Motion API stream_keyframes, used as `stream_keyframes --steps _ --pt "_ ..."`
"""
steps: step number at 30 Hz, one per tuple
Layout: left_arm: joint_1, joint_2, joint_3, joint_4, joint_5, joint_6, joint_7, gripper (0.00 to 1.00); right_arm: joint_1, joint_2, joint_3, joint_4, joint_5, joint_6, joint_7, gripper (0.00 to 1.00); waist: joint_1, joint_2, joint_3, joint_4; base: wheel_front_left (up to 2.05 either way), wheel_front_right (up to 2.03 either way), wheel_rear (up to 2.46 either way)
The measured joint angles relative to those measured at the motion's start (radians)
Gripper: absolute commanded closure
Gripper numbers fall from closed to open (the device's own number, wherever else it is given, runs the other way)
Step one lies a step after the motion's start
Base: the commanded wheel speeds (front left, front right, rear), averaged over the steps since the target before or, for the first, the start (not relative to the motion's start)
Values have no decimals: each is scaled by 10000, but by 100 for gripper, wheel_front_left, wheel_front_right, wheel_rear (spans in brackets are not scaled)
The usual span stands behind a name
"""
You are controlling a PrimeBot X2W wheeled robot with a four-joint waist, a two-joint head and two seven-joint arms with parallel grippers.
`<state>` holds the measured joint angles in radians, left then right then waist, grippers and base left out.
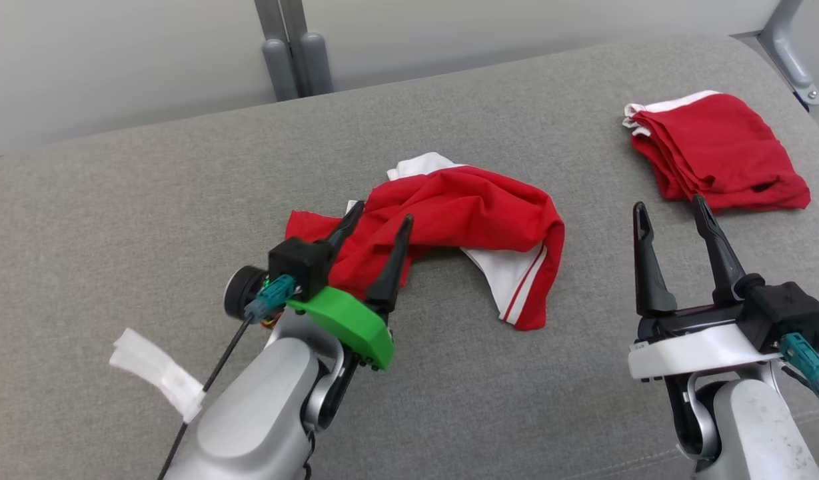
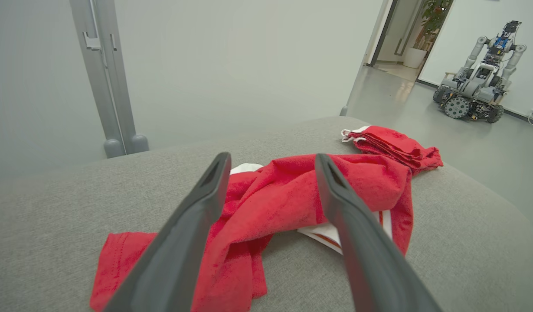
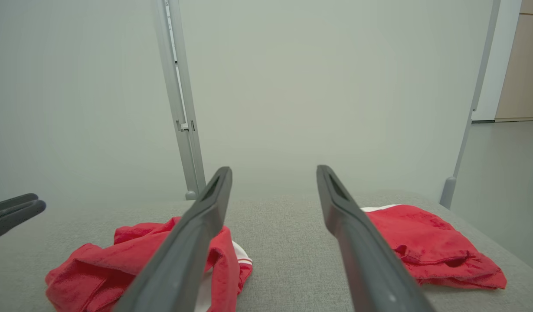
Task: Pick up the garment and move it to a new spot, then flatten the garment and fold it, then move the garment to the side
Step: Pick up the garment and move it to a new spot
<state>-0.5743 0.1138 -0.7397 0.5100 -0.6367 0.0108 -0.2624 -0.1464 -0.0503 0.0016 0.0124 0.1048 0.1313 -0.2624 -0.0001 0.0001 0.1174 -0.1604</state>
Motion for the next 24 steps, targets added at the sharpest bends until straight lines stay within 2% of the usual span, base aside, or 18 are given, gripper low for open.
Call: stream_keyframes --steps 6,13,19,24 --pt "1755 370 1438 -1256 646 466 0 0 284 0 61 -19 21 0 -2 0 0 0 -419 390 0 0 0" --pt "3822 207 3173 -2704 1375 874 0 0 894 4 61 -113 190 0 -2 0 0 0 -810 759 0 0 0" --pt "5146 -84 4295 -3538 2123 961 0 0 1328 0 -77 -84 585 0 -2 0 0 0 -1050 983 0 0 0" --pt "5727 -286 4838 -3731 2583 756 0 0 1485 2 36 102 738 0 -2 0 0 0 -1137 1110 0 0 0"
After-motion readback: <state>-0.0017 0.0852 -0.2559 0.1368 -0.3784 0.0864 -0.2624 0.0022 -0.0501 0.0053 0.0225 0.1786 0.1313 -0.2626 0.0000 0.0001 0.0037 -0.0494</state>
